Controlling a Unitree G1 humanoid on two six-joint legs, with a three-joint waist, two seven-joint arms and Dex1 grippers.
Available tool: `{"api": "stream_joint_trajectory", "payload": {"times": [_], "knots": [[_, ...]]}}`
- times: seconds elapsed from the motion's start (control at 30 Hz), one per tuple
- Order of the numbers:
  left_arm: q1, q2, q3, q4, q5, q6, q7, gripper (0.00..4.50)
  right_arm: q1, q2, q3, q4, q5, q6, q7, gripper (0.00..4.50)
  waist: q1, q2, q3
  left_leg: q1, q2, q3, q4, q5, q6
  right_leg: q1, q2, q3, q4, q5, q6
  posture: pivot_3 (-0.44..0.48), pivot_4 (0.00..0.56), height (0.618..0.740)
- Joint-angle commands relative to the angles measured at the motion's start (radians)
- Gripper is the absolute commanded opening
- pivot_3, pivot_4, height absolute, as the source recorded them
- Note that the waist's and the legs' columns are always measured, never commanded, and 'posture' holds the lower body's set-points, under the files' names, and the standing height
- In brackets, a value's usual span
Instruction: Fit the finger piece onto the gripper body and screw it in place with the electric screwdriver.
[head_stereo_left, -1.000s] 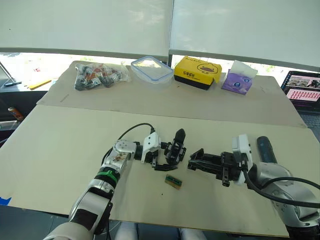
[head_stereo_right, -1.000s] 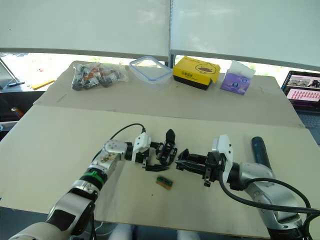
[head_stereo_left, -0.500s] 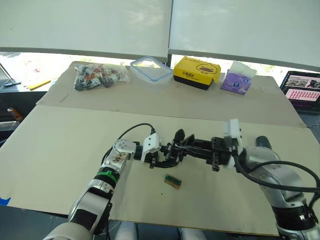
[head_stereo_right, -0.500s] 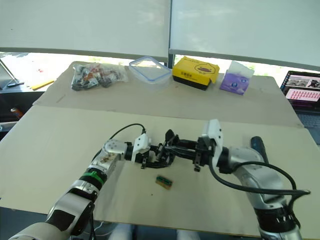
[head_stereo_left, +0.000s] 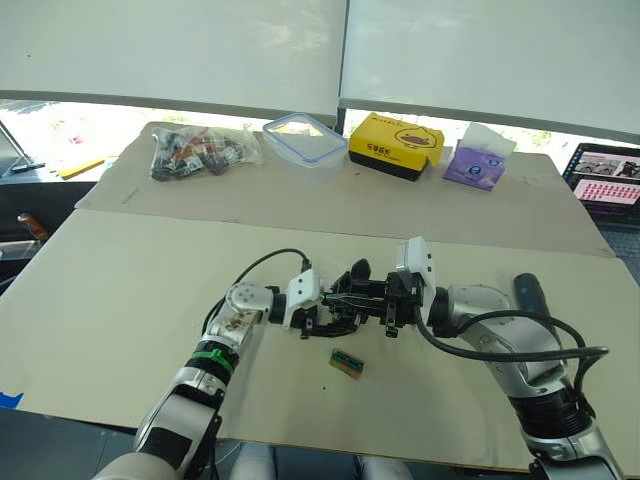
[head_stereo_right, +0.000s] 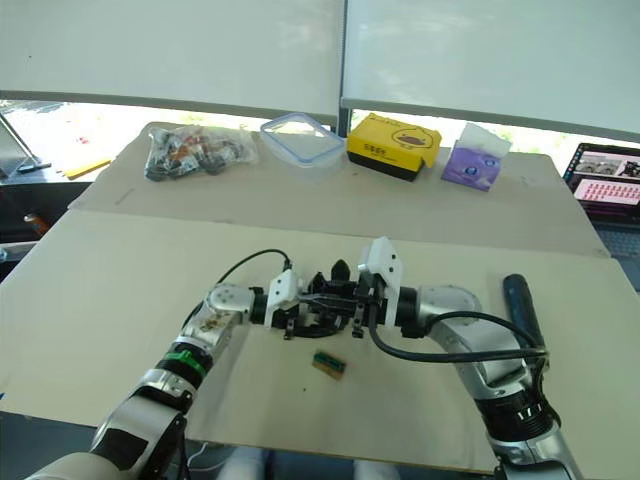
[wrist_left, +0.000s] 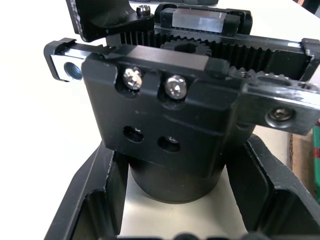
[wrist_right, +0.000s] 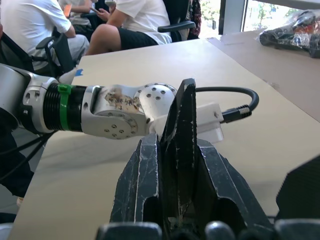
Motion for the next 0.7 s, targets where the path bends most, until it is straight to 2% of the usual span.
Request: {"api": "stream_joint_trajectory", "payload": {"times": [0.03, 0.7], "knots": [[0.017, 0.004, -0.017, -0.018, 0.011, 0.011, -0.005, 2.30, 0.003, -0.012, -0.003, -0.015, -0.006, 0.003, 0.007, 0.40, 0.000, 0.000, 0.000, 0.000, 0.000, 0.000, 0.000, 0.000, 0.000, 0.000, 0.000, 0.000, 0.000, 0.000, 0.000, 0.000, 0.150, 0.740], [0.028, 0.009, -0.025, -0.035, 0.012, 0.022, -0.014, 2.30, 0.039, -0.005, 0.026, 0.000, -0.055, 0.023, -0.022, 0.40, -0.002, 0.001, 0.000, 0.005, 0.000, 0.000, 0.000, 0.000, 0.000, 0.005, 0.000, -0.001, 0.000, -0.001, -0.001, 0.000, 0.150, 0.740]]}}
